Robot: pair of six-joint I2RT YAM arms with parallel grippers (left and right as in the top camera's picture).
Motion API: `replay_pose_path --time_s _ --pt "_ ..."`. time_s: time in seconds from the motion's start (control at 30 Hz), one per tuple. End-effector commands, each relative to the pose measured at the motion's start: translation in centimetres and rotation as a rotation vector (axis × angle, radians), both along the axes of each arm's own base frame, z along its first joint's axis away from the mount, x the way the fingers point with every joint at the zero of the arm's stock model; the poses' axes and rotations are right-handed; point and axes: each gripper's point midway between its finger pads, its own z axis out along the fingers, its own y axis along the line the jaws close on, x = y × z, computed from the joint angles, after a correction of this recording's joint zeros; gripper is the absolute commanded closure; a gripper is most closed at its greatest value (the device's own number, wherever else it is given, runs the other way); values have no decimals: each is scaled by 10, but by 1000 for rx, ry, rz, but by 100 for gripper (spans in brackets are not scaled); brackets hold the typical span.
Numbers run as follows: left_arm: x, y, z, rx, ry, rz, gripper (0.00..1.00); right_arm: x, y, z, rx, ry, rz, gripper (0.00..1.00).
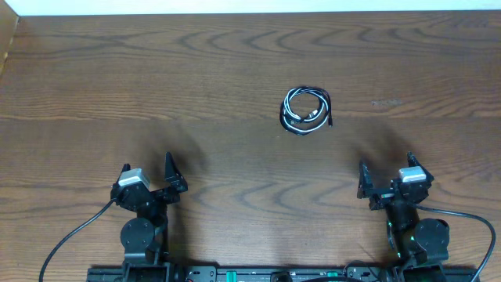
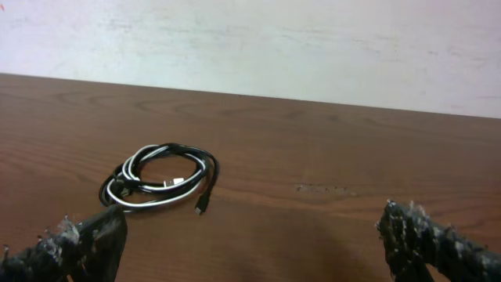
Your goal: Untangle cables
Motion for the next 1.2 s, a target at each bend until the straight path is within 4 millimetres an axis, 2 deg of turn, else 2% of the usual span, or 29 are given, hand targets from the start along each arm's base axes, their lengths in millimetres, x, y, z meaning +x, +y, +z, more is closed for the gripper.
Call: replay_pose_path --time_s 0.0,1.17 --pt "-2 3 -16 12 58 14 2 0 0 -1 -13 -1 -1 1" --pt "-2 3 -16 12 58 14 2 0 0 -1 -13 1 -1 1"
